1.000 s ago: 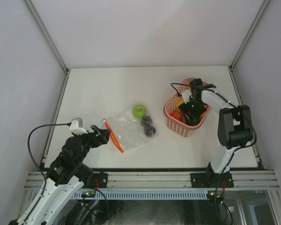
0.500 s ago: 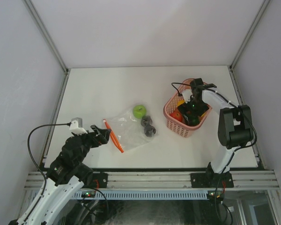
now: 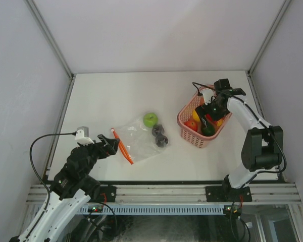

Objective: Open the zip-top bag and remove the fake food
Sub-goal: Place the fake fruit in the bin, then pick up the fake fruit from the zipper food storage bag.

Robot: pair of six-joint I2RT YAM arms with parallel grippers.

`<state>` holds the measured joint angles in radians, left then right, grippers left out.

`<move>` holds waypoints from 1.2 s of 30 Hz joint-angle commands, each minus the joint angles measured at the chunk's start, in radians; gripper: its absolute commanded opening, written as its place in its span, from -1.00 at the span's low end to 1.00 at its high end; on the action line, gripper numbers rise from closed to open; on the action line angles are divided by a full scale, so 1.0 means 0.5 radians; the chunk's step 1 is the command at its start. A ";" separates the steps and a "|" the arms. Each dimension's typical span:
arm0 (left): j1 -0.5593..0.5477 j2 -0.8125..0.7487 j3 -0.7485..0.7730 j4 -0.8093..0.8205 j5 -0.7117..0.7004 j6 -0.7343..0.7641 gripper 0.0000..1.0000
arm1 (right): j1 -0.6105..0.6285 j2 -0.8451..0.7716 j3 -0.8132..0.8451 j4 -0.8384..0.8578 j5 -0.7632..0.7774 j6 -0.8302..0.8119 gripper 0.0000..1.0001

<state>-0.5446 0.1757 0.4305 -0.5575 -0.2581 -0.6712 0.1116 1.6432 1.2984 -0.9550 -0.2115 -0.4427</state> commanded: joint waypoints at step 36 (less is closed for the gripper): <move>0.010 0.051 0.067 -0.323 -0.034 -0.425 -0.17 | 0.379 -0.956 0.191 0.460 -1.981 -0.479 0.96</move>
<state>-0.5446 0.1623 0.4305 -0.7586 -0.2680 -0.8722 0.1768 1.1629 1.3567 -0.6113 -1.1706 -0.4286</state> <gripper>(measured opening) 0.478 0.992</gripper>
